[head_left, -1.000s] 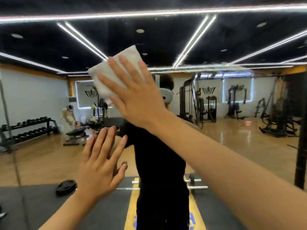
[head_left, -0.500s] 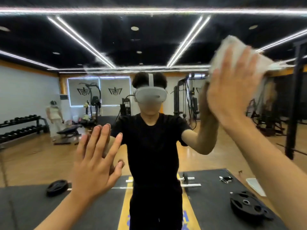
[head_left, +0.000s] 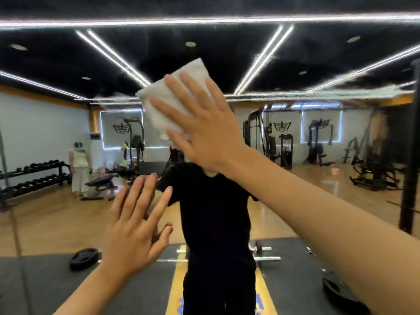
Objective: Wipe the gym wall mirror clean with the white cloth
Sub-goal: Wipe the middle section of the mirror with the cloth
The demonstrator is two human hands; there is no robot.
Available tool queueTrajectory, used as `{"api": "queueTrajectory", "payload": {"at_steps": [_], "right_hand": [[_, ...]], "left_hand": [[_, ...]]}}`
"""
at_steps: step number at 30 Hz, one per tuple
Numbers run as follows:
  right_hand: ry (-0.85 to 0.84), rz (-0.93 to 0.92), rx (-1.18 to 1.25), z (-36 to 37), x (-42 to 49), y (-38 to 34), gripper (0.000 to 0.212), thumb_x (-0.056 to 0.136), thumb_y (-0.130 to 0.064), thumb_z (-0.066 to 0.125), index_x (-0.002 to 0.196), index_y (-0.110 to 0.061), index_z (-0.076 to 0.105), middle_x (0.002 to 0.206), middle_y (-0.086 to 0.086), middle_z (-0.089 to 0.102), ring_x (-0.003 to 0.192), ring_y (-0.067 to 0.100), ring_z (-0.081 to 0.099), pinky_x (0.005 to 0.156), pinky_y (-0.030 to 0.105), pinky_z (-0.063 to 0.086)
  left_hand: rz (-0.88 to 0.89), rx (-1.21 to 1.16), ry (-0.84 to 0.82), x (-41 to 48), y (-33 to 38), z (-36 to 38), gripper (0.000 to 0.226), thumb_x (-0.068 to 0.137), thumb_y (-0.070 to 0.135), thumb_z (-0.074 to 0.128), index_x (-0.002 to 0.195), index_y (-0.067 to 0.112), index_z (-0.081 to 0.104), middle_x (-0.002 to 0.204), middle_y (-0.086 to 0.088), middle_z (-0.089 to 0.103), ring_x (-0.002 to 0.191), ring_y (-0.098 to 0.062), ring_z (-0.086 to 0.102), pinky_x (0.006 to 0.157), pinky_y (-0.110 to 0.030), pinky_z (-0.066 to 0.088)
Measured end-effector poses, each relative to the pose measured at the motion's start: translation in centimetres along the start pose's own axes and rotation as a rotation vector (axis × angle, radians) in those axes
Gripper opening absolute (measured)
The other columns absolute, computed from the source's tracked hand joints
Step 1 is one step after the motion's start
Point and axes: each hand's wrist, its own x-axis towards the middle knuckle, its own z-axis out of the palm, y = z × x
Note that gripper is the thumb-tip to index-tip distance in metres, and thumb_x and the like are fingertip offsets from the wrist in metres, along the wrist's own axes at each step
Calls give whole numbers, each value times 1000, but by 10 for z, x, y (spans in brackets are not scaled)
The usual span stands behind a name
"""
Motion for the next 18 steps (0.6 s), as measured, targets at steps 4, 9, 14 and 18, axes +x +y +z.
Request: {"api": "queueTrajectory", "payload": {"at_steps": [4,9,14,18], "right_hand": [[28,299,-6,-12,-85,82,61,111,-51,29,167,-30,23,176,10,11,163,33,5,129,59,5],[-36,691,-17,-34,-191,147,63,111,-54,18,169,-30,7,177,9,-2,163,31,-4,128,63,4],[62,1020,17,-19,-175,91,63,112,-49,13,169,-26,1,176,14,-5,162,37,-6,126,66,4],[50,735,126,6,-114,-24,62,113,-44,18,169,-25,3,176,14,-8,162,36,-10,126,66,-2]], "left_hand": [[4,5,13,0,0,2,71,96,43,49,161,15,39,174,-19,21,160,-39,21,127,-60,20],[0,3,52,1,3,5,69,98,44,47,160,15,40,175,-17,17,161,-38,19,129,-58,16],[-8,39,42,0,4,7,69,100,45,46,161,15,39,174,-19,18,160,-40,21,128,-60,18],[-11,27,38,1,6,5,70,99,44,47,162,15,37,175,-18,17,161,-38,19,130,-57,13]]}}
